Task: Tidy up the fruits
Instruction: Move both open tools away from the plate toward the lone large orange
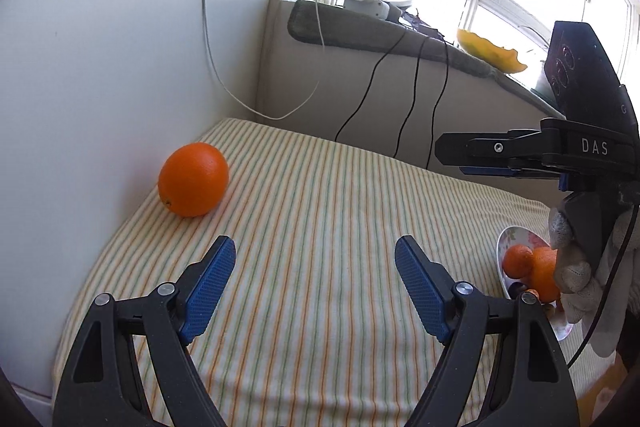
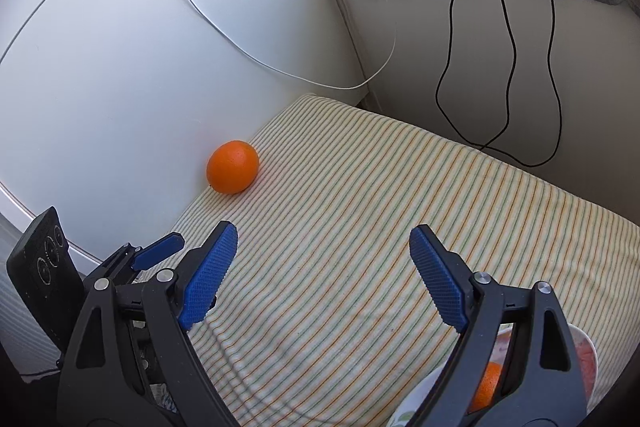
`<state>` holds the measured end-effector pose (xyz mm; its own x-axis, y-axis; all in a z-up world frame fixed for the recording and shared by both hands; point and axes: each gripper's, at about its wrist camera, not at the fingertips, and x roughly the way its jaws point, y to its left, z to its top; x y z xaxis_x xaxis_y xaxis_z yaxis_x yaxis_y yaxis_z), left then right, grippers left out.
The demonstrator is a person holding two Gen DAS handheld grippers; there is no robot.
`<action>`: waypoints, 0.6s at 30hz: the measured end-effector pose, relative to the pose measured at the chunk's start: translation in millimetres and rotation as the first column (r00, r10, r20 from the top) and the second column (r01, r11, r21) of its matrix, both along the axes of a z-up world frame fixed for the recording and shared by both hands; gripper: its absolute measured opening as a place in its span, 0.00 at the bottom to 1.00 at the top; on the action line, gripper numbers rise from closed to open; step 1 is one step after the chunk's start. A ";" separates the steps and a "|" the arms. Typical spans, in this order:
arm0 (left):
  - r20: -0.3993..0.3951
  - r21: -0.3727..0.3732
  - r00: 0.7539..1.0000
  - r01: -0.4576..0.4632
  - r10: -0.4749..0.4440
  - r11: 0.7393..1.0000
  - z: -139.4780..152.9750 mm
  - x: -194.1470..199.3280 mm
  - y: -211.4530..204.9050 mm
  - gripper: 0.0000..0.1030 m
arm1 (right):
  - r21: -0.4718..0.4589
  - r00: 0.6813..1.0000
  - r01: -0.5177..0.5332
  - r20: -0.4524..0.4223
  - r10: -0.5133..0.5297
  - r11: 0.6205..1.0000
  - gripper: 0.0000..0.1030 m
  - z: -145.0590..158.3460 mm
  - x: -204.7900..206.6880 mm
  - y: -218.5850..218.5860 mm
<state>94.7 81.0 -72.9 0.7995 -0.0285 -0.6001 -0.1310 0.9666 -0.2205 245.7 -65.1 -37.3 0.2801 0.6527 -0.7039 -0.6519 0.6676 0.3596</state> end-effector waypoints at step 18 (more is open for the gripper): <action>-0.031 -0.076 0.992 -0.124 0.122 0.989 -25.3 24.3 68.4 0.80 | 0.059 0.983 -0.162 -0.078 0.167 0.985 0.88 -23.7 23.6 111.6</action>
